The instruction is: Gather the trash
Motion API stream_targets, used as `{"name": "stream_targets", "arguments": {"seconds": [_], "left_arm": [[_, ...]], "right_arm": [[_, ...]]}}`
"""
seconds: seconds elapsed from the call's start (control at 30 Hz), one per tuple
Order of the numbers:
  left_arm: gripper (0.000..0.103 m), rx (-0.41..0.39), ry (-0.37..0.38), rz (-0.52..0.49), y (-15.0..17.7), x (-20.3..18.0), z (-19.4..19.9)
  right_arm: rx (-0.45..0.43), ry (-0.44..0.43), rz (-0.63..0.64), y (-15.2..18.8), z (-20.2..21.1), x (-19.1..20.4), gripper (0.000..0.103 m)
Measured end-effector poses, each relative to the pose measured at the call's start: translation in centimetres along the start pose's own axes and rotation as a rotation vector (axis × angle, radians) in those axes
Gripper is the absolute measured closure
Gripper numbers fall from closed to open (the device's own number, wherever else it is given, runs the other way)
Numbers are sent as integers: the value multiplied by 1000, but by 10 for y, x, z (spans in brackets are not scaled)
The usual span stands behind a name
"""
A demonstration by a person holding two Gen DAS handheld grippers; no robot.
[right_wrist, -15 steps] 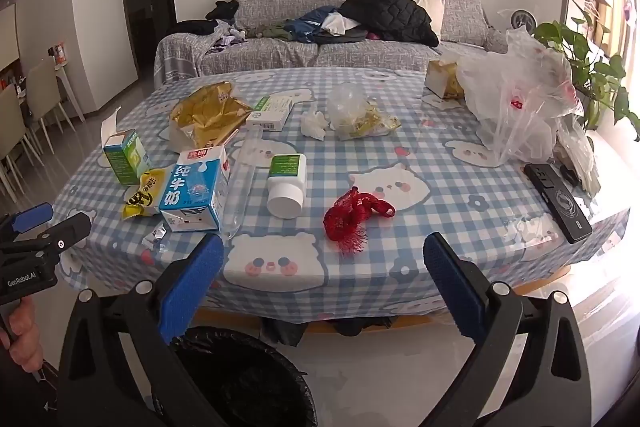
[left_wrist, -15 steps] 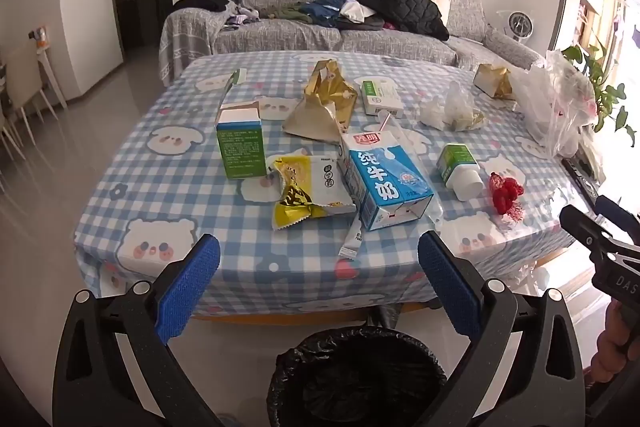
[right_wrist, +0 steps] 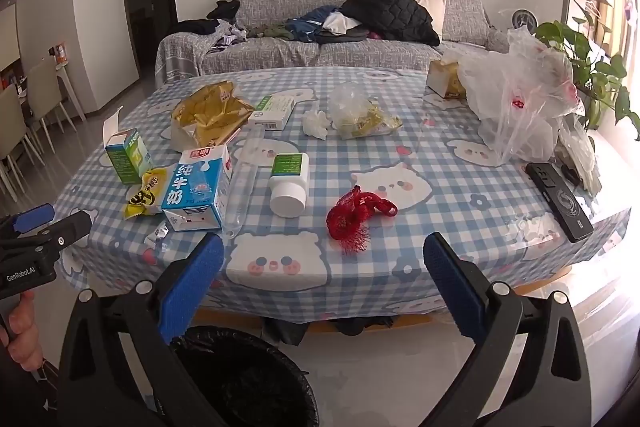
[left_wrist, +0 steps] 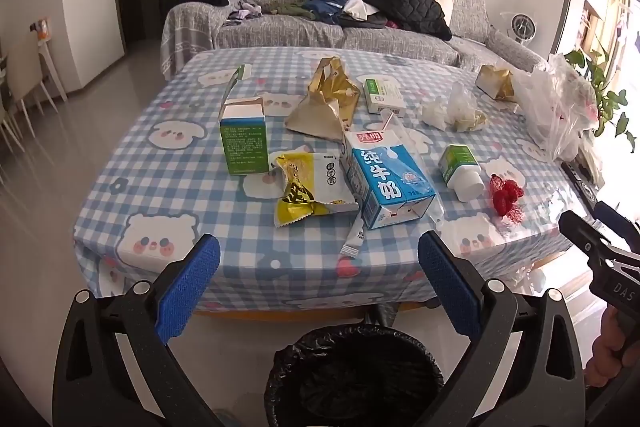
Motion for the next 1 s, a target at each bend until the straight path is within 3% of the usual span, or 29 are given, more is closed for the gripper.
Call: {"name": "stream_targets", "arguments": {"seconds": [1.0], "left_arm": [[6,1,-28,9,0,9,0]], "right_arm": [[-1,-13,6,-1,5,6,7]]}}
Point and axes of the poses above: each gripper's, at about its wrist camera, not at the fingertips, and z roughly against the way its jaws point, x to its left, y to its underside, the point moved 6 cm from there along -z, roughly the way its jaws point, and after that the axes turned 7 degrees about x, right-handed, at the moved point
